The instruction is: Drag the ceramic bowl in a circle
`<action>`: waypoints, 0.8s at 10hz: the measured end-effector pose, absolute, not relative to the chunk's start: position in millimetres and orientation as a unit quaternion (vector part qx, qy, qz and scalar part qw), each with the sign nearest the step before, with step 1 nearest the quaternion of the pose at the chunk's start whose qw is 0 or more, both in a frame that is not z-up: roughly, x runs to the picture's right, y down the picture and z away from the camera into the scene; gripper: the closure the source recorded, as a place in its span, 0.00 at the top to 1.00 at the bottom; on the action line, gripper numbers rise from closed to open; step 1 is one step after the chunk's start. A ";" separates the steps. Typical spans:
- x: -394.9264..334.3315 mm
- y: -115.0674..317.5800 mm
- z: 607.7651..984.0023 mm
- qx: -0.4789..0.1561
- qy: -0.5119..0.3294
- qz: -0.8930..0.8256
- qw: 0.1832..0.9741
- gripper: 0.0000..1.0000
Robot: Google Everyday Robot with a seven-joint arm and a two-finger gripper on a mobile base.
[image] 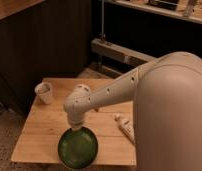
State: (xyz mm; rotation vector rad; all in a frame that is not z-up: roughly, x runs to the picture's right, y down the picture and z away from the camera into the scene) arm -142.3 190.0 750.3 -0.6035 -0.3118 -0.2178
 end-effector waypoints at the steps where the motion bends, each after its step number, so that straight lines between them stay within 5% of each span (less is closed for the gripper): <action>1: -141.6 188.0 751.4 -0.295 -0.154 -0.107 0.937 0.00; 8: -163.5 190.5 751.6 -0.290 -0.165 -0.129 0.934 0.00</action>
